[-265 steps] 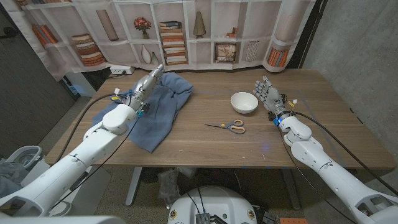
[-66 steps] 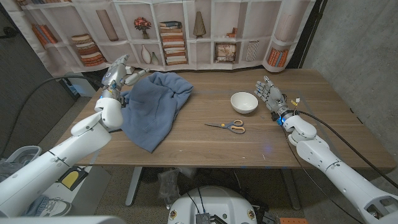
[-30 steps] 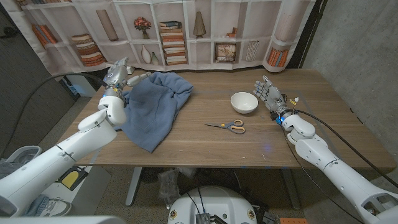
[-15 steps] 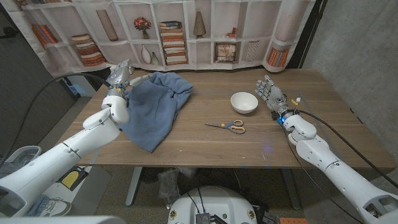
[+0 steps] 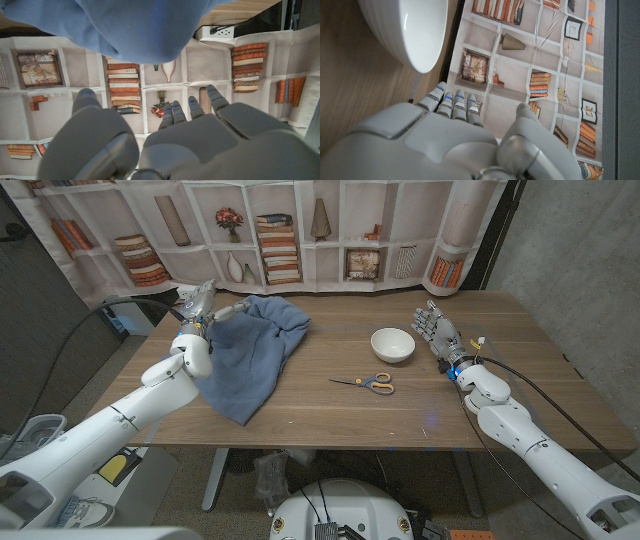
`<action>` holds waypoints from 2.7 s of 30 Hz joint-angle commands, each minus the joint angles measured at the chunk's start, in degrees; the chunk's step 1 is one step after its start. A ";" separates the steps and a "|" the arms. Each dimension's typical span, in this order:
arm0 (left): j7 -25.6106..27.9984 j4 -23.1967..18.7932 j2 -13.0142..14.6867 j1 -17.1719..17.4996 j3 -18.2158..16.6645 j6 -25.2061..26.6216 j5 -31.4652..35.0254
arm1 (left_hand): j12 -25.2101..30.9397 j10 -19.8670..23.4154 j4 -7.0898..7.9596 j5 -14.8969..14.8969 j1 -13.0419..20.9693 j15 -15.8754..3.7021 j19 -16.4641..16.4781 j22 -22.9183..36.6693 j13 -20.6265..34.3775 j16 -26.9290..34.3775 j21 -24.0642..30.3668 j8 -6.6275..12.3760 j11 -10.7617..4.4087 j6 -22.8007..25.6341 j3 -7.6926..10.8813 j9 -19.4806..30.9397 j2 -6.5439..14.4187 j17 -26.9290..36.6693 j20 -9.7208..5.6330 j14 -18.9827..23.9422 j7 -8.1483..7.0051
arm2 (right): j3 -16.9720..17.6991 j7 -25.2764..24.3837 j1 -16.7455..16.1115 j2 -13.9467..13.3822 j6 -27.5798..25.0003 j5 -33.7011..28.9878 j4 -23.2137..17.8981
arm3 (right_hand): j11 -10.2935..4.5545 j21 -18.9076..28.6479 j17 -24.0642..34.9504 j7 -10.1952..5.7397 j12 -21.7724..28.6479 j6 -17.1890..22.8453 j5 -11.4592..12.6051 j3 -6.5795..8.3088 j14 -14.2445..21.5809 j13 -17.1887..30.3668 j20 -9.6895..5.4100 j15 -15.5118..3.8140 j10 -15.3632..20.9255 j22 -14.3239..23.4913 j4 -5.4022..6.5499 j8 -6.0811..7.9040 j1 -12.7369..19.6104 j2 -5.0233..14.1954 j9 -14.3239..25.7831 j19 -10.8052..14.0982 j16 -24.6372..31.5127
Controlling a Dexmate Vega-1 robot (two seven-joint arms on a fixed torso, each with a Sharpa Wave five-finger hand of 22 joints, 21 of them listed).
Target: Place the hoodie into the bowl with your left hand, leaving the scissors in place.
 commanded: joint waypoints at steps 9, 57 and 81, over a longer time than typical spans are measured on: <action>-1.61 4.08 -1.57 -2.75 3.12 -1.57 -0.43 | 0.36 0.13 -0.18 0.31 0.50 0.14 0.41 0.20 0.09 0.23 0.16 0.40 -0.42 0.05 -0.71 0.10 0.10 0.09 0.61 0.36 -0.17 | -0.06 -0.28 -0.04 -0.18 -0.54 -0.15 -0.31 | 0.09 -0.09 0.09 -0.04 0.10 0.53 0.04 0.08 0.25 0.17 0.20 0.13 0.49 0.26 -0.38 0.05 0.36 0.61 0.20 0.36 0.02; -6.26 11.35 -5.07 -6.91 8.90 -2.94 -2.45 | 0.53 0.51 -0.35 0.60 1.28 -0.53 0.62 0.24 0.17 0.32 0.13 0.30 -0.86 -0.25 -1.73 0.13 0.95 0.15 0.90 0.84 -0.58 | -0.33 -0.37 0.85 0.54 -1.07 0.05 1.20 | 0.31 -0.21 0.10 -0.29 0.01 0.59 0.07 -0.02 0.31 0.19 0.50 0.32 0.55 0.27 -0.76 0.01 0.49 0.74 0.21 0.09 0.01; -13.56 11.48 -4.48 -11.75 13.27 3.81 -1.58 | 0.86 1.46 -0.68 0.84 2.26 -0.92 1.90 0.43 0.24 0.73 0.56 0.21 -0.29 -0.78 -2.39 0.15 1.30 0.20 1.50 2.52 -2.06 | -0.44 0.62 1.76 0.94 -1.14 0.46 2.82 | 0.38 -0.23 0.10 -0.35 0.01 0.63 0.07 -0.03 0.33 0.20 0.69 0.50 0.64 0.28 -0.92 0.01 0.57 0.89 0.22 -0.03 0.01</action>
